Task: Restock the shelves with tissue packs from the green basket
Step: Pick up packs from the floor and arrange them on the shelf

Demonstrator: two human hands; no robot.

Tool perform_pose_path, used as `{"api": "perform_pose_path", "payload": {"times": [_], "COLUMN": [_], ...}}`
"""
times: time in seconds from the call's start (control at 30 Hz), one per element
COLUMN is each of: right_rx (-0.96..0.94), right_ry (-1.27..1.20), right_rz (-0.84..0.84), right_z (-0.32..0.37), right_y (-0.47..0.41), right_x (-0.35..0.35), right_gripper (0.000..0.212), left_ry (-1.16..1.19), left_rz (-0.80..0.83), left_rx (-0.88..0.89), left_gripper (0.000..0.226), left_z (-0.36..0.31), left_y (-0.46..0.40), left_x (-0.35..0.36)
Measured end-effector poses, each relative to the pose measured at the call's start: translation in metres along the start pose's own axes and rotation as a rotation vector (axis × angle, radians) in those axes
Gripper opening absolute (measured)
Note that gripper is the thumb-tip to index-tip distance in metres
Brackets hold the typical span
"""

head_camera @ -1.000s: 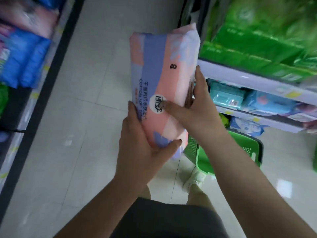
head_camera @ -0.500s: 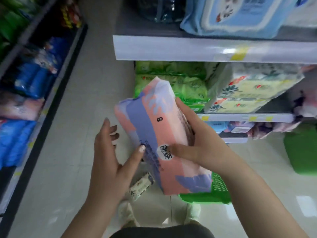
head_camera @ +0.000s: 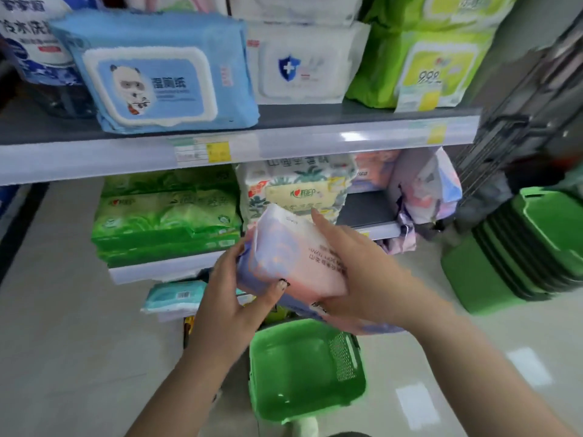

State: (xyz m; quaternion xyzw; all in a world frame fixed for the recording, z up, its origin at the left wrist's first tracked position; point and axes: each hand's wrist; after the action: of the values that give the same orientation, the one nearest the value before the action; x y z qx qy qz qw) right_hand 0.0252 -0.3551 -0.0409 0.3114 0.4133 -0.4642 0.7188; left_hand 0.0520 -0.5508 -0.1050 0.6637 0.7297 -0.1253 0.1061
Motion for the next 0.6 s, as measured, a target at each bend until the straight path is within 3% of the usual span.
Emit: {"api": "perform_pose_path", "payload": {"times": [0.13,0.27,0.4,0.5,0.6], "right_rx": [0.060,0.220,0.271,0.300,0.319], "right_ry": [-0.040,-0.487,-1.065,-1.277,-1.429], "right_rz": [0.002,-0.118,-0.269,-0.342,-0.379], "right_z": [-0.044,-0.089,-0.122,-0.133,-0.145], "right_y": [0.010,0.011,0.008,0.003,-0.003], "right_x": [-0.024,-0.030,-0.015,-0.009,-0.003], "right_gripper": [0.108,0.106,0.082,0.062,0.057], "left_ry": [0.128,0.249,0.197,0.128,0.127], "left_rz": [0.032,0.082,0.240,0.362,0.413], "left_rx": [-0.065,-0.148,-0.278,-0.327,-0.370], "left_gripper": [0.079,0.085,0.104,0.114,0.115], "left_z": [-0.016,-0.021,-0.011,-0.008,-0.009], "left_y": [-0.006,-0.015,-0.016,-0.013,-0.010], "left_x": [0.044,0.072,0.100,0.116,0.131]}}
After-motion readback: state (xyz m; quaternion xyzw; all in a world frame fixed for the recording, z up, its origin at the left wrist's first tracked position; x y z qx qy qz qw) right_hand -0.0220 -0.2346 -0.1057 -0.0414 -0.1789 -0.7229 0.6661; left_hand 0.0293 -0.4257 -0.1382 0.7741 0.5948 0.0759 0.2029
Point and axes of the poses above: each hand's wrist, its own y-axis away from the middle knuckle, its own x-axis out of the palm, z = x × y, and after that the axes turned 3 degrees about -z, right-handed
